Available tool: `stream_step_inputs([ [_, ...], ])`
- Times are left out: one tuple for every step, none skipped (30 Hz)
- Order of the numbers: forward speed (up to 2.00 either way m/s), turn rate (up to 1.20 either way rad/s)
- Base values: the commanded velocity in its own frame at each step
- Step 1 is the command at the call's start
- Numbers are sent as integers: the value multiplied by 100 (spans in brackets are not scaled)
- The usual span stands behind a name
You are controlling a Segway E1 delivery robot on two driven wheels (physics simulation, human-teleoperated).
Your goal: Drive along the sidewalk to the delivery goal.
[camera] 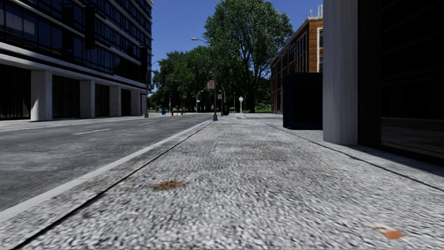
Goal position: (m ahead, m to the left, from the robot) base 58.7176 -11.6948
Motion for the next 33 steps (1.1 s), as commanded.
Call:
stream_step_inputs([
  [200,0],
  [200,0],
  [200,0],
  [200,0],
  [200,0],
  [200,0],
  [200,0],
  [200,0],
  [200,0],
  [200,0],
  [200,0],
  [200,0],
  [200,0],
  [200,0],
  [200,0],
  [200,0],
  [200,0],
  [200,0],
  [200,0],
  [200,0],
  [200,0],
  [200,0],
  [200,0],
  [200,0],
  [200,0],
  [200,0],
  [200,0],
  [200,0],
  [200,0],
  [200,0],
  [200,0],
  [200,0],
  [200,0],
])
